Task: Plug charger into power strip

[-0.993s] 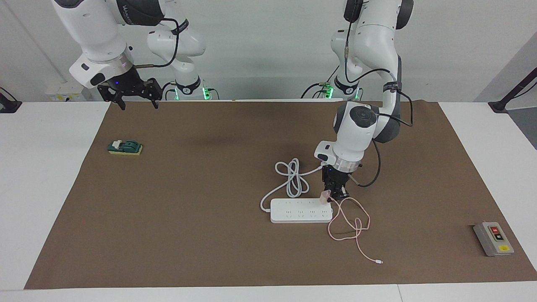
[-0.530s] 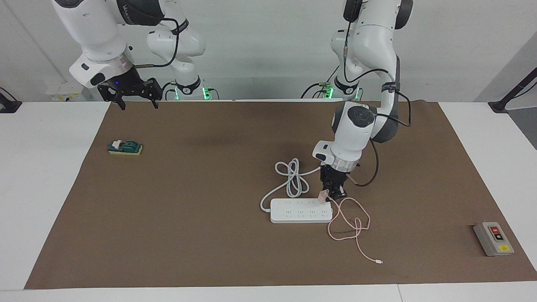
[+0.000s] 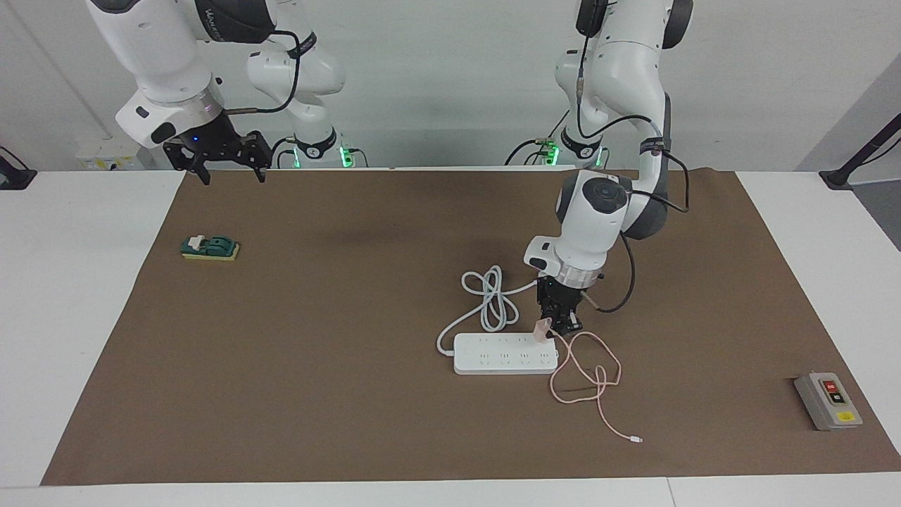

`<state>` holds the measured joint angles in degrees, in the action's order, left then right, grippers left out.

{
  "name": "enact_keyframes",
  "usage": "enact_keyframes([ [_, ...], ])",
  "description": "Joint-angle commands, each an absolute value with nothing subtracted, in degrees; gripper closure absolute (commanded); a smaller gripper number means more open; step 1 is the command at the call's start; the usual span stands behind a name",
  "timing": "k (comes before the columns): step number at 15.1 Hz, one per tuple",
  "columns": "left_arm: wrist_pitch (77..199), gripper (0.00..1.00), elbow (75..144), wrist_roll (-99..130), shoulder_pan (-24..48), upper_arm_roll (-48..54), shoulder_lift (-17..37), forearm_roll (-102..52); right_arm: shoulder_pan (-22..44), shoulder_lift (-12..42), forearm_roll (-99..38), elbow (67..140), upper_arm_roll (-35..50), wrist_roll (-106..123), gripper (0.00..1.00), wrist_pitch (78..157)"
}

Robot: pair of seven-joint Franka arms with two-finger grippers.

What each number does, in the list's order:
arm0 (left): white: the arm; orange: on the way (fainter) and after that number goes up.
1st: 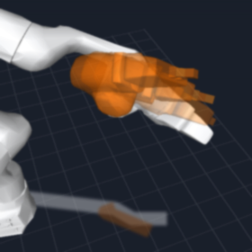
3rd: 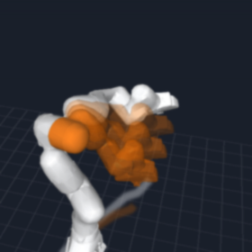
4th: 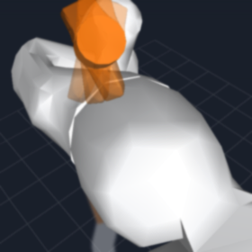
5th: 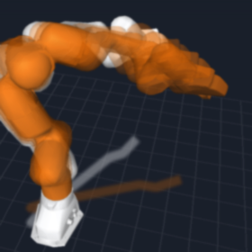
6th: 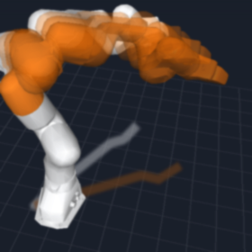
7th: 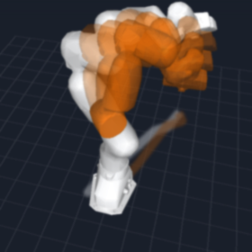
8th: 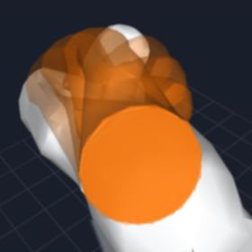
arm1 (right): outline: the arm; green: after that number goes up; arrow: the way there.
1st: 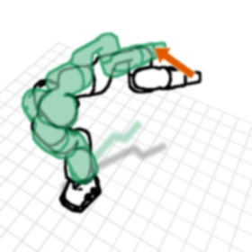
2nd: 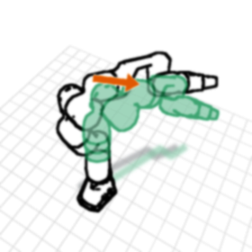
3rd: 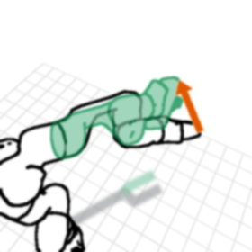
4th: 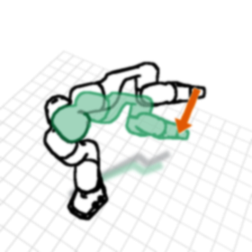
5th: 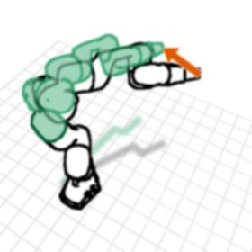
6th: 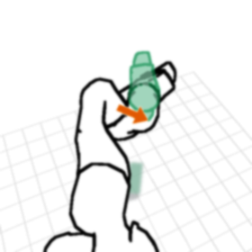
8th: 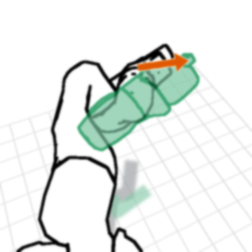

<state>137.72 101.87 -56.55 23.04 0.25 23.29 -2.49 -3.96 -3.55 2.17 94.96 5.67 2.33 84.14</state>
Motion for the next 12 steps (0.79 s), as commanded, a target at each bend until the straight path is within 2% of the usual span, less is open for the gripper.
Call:
enact_keyframes([
  [1,139.2,1.0,104.2,-55.5,24.6,-0.4,22.9,-1.8,-4.7,-4.3,1.1,95.2,6.0,1.7,0.0,83.6],
  [12,136.8,1.0,100.1,-56.2,23.9,-0.5,25.1,-1.0,-4.6,-4.3,1.1,95.3,6.0,1.6,0.0,83.9],
])
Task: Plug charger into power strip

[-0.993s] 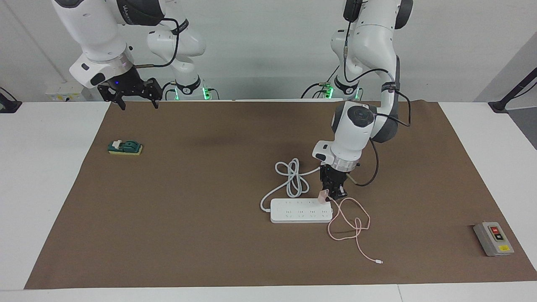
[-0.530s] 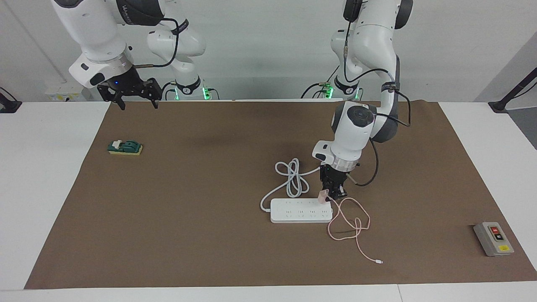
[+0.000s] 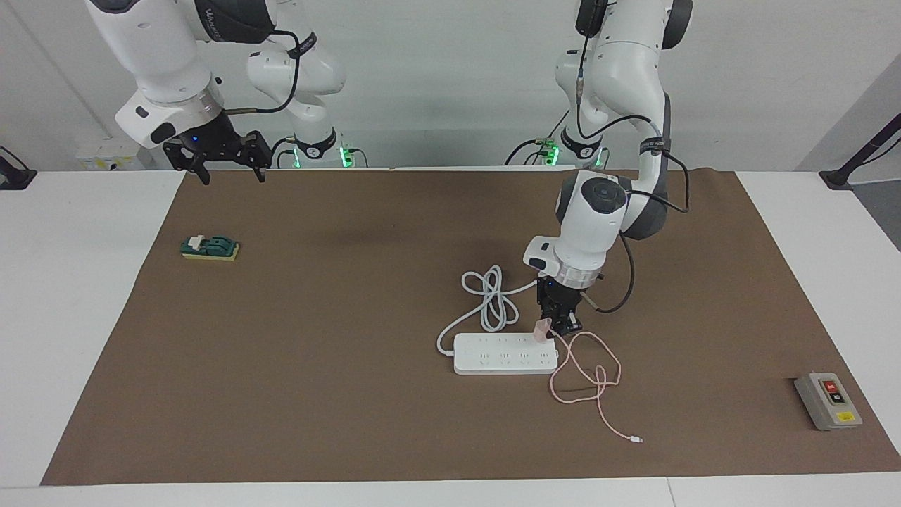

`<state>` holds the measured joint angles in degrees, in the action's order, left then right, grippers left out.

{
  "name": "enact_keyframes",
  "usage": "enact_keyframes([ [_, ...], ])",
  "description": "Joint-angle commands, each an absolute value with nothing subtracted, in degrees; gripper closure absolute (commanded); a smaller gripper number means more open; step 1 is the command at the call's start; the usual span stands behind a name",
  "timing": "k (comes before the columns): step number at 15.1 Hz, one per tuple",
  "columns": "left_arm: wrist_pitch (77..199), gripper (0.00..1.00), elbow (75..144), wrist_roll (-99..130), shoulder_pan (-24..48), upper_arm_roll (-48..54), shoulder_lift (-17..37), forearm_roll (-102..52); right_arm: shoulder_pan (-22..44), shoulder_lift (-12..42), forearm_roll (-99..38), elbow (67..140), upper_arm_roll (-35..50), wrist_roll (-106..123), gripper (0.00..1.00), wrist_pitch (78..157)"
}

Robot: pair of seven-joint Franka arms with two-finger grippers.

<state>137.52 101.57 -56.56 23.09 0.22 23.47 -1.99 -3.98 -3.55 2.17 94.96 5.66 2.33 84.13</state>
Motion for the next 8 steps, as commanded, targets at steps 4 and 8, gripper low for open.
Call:
enact_keyframes([
  [4,134.0,1.0,96.9,-56.9,23.6,-0.4,26.7,1.3,-4.3,-4.2,0.5,95.3,6.0,1.5,0.0,85.2],
  [8,131.7,1.0,93.8,-59.1,22.8,-0.4,27.3,1.3,-4.5,-4.2,-0.4,95.3,6.0,1.5,0.0,85.5],
])
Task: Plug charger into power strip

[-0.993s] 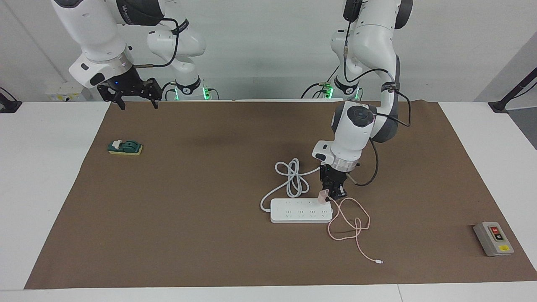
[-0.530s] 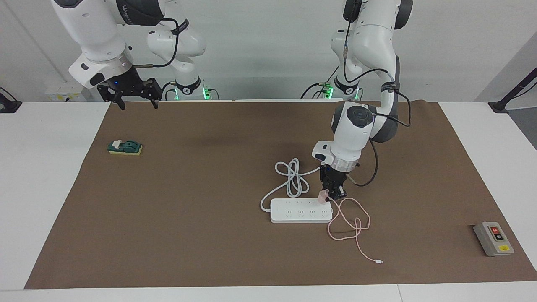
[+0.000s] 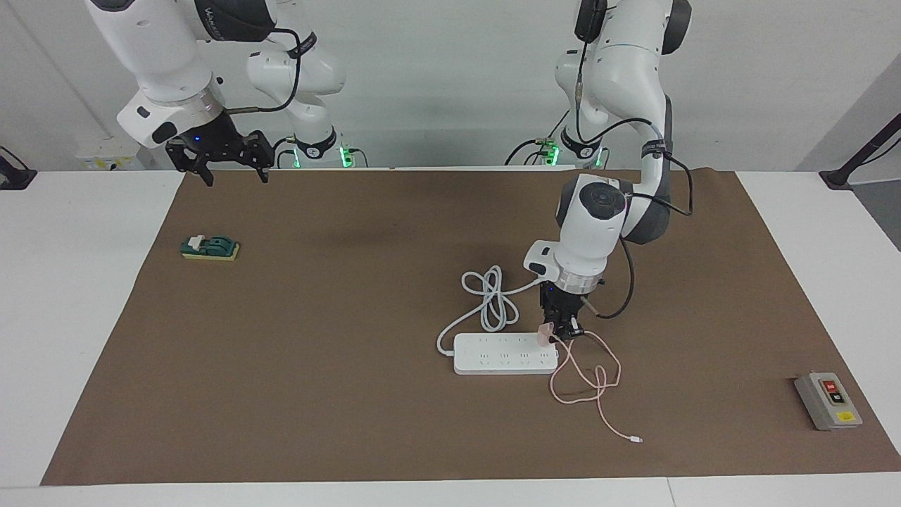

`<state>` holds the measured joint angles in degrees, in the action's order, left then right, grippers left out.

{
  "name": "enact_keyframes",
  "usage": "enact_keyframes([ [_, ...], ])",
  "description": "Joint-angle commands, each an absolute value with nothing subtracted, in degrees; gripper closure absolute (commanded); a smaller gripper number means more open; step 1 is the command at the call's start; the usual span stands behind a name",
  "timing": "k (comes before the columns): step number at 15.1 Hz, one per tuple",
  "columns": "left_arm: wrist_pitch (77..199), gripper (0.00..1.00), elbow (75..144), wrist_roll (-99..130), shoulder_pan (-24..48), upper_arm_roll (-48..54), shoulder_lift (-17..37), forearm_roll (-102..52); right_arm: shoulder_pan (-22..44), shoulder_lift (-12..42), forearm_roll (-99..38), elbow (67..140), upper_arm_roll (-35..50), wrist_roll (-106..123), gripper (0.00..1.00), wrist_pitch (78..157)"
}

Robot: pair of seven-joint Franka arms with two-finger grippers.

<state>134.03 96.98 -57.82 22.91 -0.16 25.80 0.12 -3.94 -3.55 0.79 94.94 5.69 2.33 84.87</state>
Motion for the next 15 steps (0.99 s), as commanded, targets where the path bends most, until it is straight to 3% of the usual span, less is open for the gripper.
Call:
enact_keyframes([
  [1,131.7,1.0,93.9,-59.2,22.9,-0.4,27.6,1.3,-4.5,-4.2,-0.3,95.3,5.9,1.5,0.0,85.4],
  [15,130.0,1.0,95.9,-60.6,23.6,0.3,27.1,0.4,-4.6,-4.2,-0.2,95.4,5.9,1.7,0.0,85.0],
])
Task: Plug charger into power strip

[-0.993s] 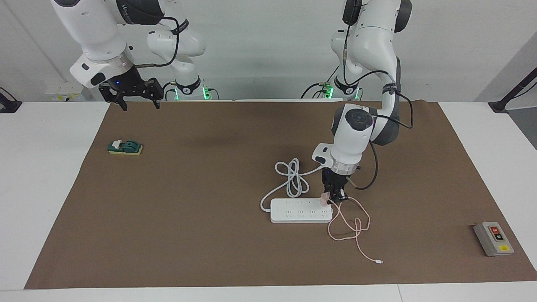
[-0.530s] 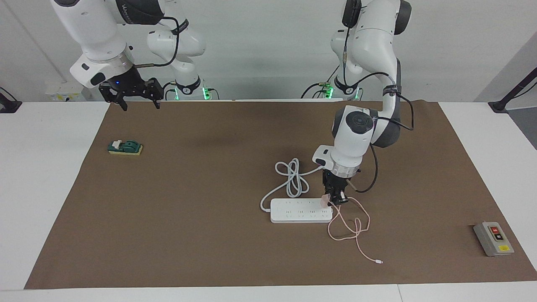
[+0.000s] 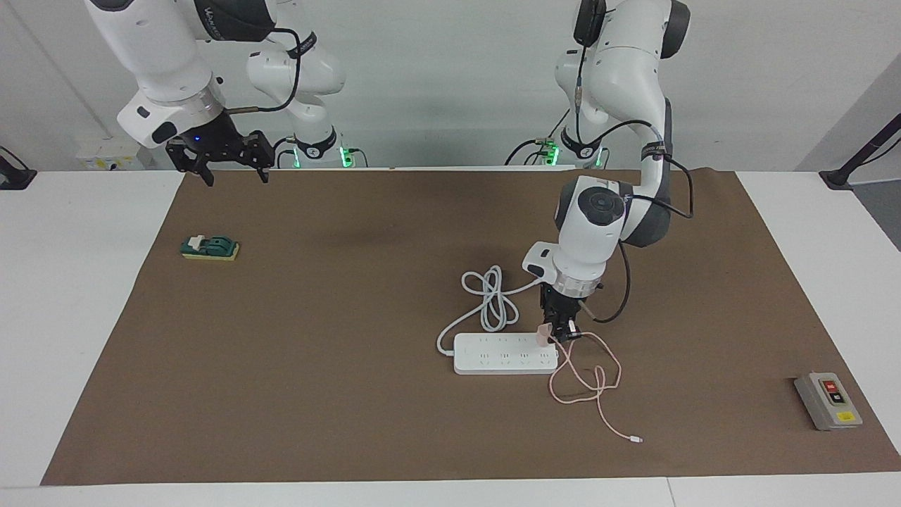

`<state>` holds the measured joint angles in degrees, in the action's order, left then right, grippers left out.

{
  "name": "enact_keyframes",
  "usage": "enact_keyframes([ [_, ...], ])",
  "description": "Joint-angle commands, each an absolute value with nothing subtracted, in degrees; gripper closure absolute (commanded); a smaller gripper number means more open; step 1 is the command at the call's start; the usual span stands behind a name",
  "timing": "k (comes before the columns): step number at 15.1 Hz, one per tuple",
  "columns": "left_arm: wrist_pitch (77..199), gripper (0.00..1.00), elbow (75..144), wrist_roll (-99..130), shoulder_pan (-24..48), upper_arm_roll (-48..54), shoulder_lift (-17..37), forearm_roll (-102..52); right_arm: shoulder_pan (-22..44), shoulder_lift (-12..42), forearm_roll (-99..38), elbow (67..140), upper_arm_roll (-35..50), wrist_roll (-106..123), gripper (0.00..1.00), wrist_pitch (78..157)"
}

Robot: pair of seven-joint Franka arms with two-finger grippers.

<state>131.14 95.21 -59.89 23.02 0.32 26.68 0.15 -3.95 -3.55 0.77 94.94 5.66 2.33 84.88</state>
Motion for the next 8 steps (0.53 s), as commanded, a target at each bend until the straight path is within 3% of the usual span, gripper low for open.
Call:
enact_keyframes([
  [1,130.1,1.0,96.0,-60.7,23.6,0.4,27.1,0.4,-4.6,-4.3,-0.3,95.4,5.9,1.7,0.0,85.0],
  [8,130.7,1.0,97.1,-61.7,22.9,1.1,26.9,0.4,-4.6,-4.3,-0.3,95.4,5.9,1.7,0.0,85.0],
])
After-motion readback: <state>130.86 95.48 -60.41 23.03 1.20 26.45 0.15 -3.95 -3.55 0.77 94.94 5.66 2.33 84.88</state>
